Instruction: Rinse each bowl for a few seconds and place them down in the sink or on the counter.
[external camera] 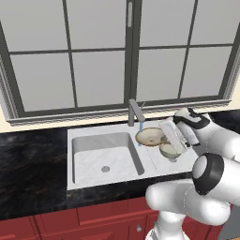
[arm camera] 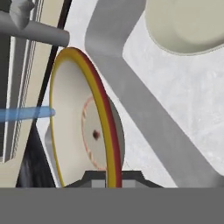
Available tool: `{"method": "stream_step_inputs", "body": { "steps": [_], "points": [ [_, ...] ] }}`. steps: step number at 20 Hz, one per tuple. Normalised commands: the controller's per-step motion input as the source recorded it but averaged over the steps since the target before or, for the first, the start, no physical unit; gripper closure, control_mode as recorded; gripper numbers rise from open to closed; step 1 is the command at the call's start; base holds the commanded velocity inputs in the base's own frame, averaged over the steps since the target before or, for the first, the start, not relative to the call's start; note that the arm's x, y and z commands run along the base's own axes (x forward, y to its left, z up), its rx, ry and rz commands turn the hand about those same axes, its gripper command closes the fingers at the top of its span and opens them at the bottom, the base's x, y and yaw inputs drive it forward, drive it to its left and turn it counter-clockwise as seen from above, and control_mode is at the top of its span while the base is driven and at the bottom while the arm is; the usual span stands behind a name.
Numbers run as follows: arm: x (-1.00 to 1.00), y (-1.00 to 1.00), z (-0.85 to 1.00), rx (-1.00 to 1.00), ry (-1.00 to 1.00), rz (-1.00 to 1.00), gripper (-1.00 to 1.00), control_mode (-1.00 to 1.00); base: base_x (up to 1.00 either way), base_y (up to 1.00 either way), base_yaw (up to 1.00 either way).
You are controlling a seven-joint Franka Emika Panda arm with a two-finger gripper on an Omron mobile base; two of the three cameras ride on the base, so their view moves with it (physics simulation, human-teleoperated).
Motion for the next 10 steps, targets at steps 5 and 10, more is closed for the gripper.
{"method": "stream_step_inputs", "body": {
  "steps": [5,10],
  "points": [
    [0.26,0.12,-0.42,0.21,0.05,-0.04,1.0,-1.0,0.0,0.0,0.0],
    [0.28,0.12,-0.21,0.13,0.0,-0.05,1.0,-1.0,0.0,0.0,0.0]
  ]
}}
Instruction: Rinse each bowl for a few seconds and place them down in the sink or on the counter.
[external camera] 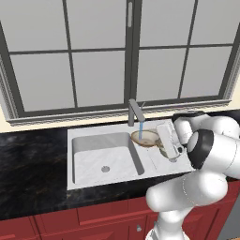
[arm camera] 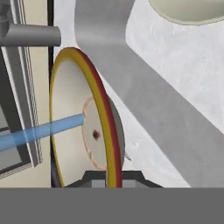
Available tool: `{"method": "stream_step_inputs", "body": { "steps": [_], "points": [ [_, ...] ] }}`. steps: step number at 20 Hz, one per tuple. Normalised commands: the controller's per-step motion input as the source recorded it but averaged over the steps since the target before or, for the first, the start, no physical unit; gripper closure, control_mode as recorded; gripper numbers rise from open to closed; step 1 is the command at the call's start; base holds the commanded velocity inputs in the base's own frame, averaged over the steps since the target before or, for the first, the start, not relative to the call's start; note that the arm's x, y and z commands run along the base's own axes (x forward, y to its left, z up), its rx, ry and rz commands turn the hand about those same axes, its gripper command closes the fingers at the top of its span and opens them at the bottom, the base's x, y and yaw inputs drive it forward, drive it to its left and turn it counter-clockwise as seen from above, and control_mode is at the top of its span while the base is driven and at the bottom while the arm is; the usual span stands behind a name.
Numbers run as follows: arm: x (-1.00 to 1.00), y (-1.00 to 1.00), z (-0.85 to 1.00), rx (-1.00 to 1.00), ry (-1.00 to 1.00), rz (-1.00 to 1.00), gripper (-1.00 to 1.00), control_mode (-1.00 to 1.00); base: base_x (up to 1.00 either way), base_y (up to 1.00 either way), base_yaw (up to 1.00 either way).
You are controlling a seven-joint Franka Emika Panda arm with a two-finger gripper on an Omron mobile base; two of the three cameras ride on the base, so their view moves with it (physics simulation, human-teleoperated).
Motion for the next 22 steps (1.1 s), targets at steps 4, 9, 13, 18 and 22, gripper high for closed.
{"method": "stream_step_inputs", "body": {
  "steps": [4,9,13,18,22],
  "points": [
    [0.1,-0.01,0.04,0.02,-0.07,-0.02,1.0,-1.0,0.0,0.0,0.0],
    [0.01,-0.17,0.2,-0.07,-0.04,-0.01,1.0,-1.0,0.0,0.0,0.0],
    [0.03,-0.23,0.38,-0.2,0.0,-0.03,1.0,-1.0,0.0,0.0,0.0],
    [0.0,-0.4,0.28,-0.19,0.04,-0.1,1.0,-1.0,0.0,0.0,0.0],
    [0.0,-0.64,0.11,-0.1,0.06,-0.14,1.0,-1.0,0.0,0.0,0.0]
  ]
}}
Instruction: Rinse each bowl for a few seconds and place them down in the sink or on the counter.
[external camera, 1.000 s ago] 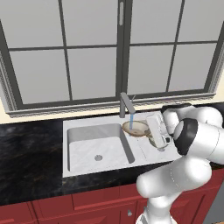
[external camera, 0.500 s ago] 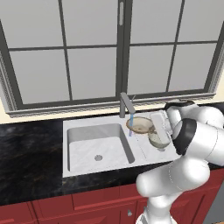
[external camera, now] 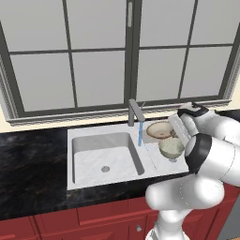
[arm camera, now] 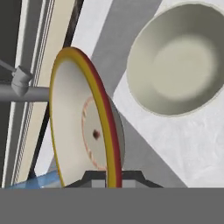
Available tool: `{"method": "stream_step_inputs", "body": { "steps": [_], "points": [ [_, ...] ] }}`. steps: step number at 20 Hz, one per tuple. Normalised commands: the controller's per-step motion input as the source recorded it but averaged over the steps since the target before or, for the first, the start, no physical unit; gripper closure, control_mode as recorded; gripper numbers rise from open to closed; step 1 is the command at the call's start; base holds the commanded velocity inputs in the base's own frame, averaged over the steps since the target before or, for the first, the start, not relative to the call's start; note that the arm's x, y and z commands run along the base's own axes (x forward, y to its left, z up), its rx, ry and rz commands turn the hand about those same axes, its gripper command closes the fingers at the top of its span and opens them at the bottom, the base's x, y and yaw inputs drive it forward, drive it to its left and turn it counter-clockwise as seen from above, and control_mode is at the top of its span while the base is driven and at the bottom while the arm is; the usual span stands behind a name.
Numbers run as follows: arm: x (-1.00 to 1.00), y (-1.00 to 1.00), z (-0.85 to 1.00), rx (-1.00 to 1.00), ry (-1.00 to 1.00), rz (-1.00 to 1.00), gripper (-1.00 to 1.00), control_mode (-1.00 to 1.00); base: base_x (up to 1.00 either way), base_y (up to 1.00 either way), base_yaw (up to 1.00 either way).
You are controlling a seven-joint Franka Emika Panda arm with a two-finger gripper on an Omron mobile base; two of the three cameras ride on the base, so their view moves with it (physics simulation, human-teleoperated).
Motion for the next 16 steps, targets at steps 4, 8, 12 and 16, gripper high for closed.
{"method": "stream_step_inputs", "body": {
  "steps": [4,8,12,16],
  "points": [
    [-0.02,-0.68,0.1,-0.03,0.06,-0.21,1.0,-1.0,0.0,0.0,0.0],
    [-0.03,-0.48,0.02,0.0,0.01,-0.32,1.0,-1.0,0.0,0.0,0.0],
    [0.0,-0.19,0.0,0.0,0.0,-0.43,1.0,-1.0,0.0,0.0,0.0],
    [0.0,-0.08,0.0,0.0,0.0,-0.46,1.0,-1.0,0.0,0.0,0.0]
  ]
}}
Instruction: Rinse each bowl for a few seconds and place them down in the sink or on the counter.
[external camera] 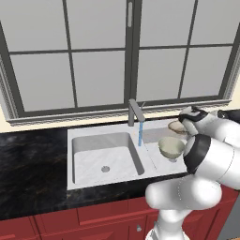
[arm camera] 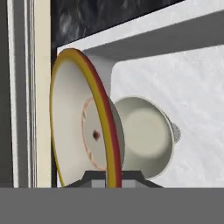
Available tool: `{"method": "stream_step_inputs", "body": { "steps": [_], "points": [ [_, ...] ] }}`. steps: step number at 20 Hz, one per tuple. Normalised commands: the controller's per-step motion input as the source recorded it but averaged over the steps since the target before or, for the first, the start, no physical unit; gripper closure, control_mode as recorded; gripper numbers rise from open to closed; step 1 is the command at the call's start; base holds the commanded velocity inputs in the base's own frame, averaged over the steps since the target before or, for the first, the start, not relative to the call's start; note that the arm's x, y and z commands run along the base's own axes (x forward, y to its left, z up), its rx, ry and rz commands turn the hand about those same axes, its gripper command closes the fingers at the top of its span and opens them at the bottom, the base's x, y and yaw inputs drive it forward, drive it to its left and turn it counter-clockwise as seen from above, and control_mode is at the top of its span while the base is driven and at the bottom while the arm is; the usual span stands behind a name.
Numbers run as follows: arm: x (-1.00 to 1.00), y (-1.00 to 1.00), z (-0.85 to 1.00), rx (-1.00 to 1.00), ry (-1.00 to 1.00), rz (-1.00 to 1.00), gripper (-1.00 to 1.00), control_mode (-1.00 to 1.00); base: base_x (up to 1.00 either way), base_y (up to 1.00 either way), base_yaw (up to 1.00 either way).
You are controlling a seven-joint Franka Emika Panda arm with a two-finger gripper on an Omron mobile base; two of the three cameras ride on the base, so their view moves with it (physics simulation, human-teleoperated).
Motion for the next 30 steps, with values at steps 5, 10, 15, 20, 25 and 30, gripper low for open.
{"method": "stream_step_inputs", "body": {
  "steps": [5,10,15,20,25,30],
  "points": [
    [0.0,-0.05,0.0,0.0,0.0,-0.47,1.0,-1.0,0.0,0.0,0.0],
    [0.0,-0.06,0.01,0.0,0.0,-0.46,1.0,-1.0,0.0,0.0,0.0],
    [0.0,-0.25,0.13,-0.02,0.0,-0.37,1.0,-1.0,0.0,0.0,0.0],
    [0.0,-0.39,0.37,-0.01,0.0,-0.3,1.0,-1.0,0.0,0.0,0.0],
    [0.0,-0.35,0.6,0.01,0.01,-0.25,1.0,-1.0,0.0,0.0,0.0],
    [-0.01,-0.41,0.5,0.05,0.06,-0.24,1.0,-1.0,0.0,0.0,0.0]
  ]
}}
